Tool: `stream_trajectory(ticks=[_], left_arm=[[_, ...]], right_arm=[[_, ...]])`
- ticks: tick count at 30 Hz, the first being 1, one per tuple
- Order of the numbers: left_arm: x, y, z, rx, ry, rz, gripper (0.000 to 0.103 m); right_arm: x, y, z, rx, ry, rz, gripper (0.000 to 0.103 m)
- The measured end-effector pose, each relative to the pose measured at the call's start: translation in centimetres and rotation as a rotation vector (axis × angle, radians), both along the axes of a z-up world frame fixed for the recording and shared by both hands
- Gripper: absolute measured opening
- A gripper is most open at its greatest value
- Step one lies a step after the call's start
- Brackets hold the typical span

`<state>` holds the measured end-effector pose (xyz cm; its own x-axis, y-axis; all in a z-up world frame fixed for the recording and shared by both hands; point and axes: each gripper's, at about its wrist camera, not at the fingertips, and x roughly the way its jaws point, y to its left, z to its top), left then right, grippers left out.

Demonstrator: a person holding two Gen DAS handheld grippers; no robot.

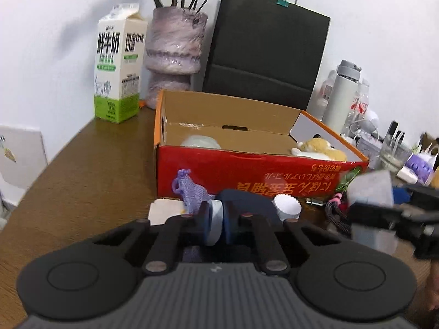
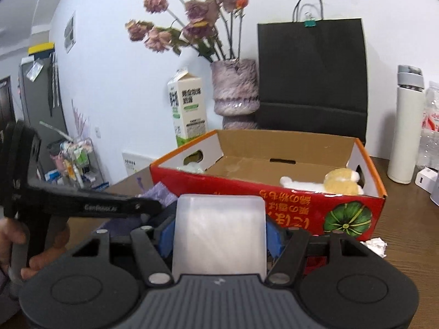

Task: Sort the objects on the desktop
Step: 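Carry both items into the cardboard box and open both tools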

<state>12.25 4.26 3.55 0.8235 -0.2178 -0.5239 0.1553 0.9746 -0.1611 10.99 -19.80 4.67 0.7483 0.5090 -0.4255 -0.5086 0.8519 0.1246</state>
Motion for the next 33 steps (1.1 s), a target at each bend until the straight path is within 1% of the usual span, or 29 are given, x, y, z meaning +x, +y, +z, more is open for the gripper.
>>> stream_trajectory(ticks=[2,4,5,7,9,11,13,16,18,21,23,25,27,28,30,33], left_arm=[[-0.3,-0.4,0.2,0.015,-0.010,0.004,0.011],[-0.5,-0.5,0.5,0.014,-0.010,0.015,0.011],[-0.7,-0.4,0.7,-0.002,-0.016,0.012,0.011],[-1.3,-0.3,1.3,-0.019,-0.065,0.007,0.011],[-1.7,-0.1,2.0,-0.037,-0.107,0.014,0.011],[-1.9,0.2,2.7,-0.079,-0.129,0.014,0.011],[-1.8,0.4,3.5,-0.099,-0.147,0.028,0.011],[-1.0,0.6,5.0,-0.108,-0.152,0.059,0.011],[0.2,0.8,6.4,-0.119,-0.161,0.072,0.011],[3.2,1.1,9.0,-0.153,-0.160,0.054,0.011],[6.2,0.8,10.6,-0.151,-0.139,0.048,0.011],[9.6,0.6,11.7,-0.150,-0.108,0.065,0.011],[13.6,0.1,11.8,-0.128,-0.046,0.061,0.011],[15.6,0.0,11.4,-0.120,-0.005,0.068,0.011],[19.3,-0.4,9.6,-0.085,0.077,0.087,0.011],[22.9,-0.5,6.1,-0.036,0.186,0.114,0.011]], right_arm=[[-0.1,0.0,0.2,0.014,-0.012,-0.010,0.063],[-0.2,-0.3,0.4,0.031,-0.024,-0.026,0.063],[-0.3,-0.5,0.4,0.040,-0.027,-0.035,0.063],[-0.3,-0.9,0.4,0.056,-0.032,-0.056,0.063],[-0.2,-0.9,0.2,0.043,-0.037,-0.085,0.063],[0.1,-1.0,0.0,0.036,-0.038,-0.111,0.063],[0.1,-1.3,0.1,0.059,-0.042,-0.118,0.063],[-0.1,-2.0,1.2,0.092,-0.066,-0.142,0.063],[0.6,-2.6,2.4,0.086,-0.069,-0.166,0.063],[2.6,-3.7,5.0,0.103,-0.077,-0.202,0.063],[4.6,-4.1,7.1,0.107,-0.084,-0.219,0.063],[7.6,-4.1,9.0,0.094,-0.083,-0.228,0.063],[11.6,-4.1,10.2,0.084,-0.046,-0.243,0.063],[14.1,-3.9,10.4,0.080,-0.023,-0.260,0.063],[18.0,-3.1,10.1,0.029,0.004,-0.289,0.063],[23.5,-1.7,7.9,-0.069,0.063,-0.348,0.063]])
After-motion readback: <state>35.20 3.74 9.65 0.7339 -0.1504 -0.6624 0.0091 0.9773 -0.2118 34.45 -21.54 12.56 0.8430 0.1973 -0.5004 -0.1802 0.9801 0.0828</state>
